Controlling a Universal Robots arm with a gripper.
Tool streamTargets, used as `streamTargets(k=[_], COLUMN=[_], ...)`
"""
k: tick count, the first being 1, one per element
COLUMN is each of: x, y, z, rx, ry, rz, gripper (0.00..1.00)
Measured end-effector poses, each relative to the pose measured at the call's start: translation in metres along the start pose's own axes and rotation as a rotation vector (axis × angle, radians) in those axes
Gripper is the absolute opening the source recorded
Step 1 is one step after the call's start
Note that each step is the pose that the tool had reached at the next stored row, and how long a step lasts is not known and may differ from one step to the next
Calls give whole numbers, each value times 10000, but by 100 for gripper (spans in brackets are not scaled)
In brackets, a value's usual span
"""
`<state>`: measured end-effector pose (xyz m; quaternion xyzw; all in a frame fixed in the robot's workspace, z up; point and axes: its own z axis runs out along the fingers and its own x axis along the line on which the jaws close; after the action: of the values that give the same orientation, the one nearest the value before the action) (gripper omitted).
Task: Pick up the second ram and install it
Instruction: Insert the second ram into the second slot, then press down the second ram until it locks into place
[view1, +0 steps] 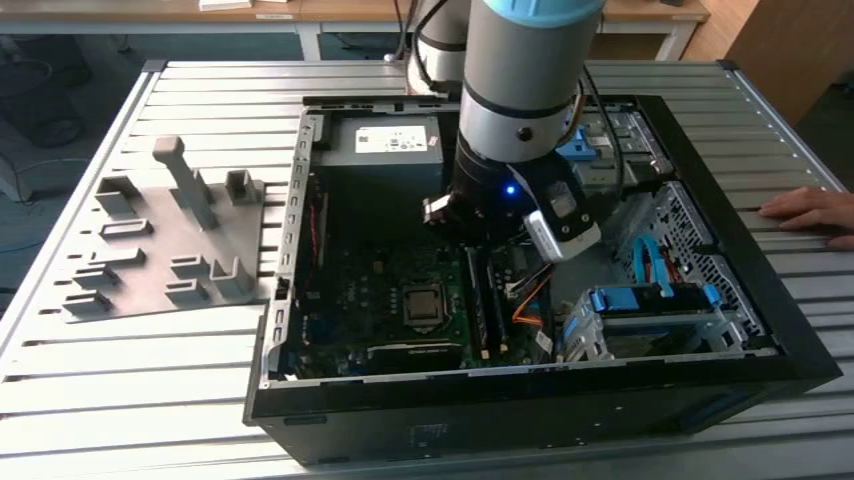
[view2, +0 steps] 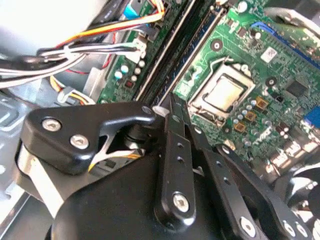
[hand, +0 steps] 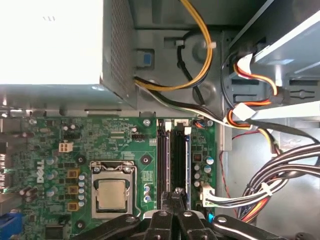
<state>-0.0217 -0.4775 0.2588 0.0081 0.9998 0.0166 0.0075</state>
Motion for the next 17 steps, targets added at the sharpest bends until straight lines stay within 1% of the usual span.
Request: streamTargets(k=[3, 17], x=[0, 0], y=[4, 4], z=[-53, -55], rx=[-1, -2], ry=[0, -1], rz=[1, 3], gripper=[10, 10])
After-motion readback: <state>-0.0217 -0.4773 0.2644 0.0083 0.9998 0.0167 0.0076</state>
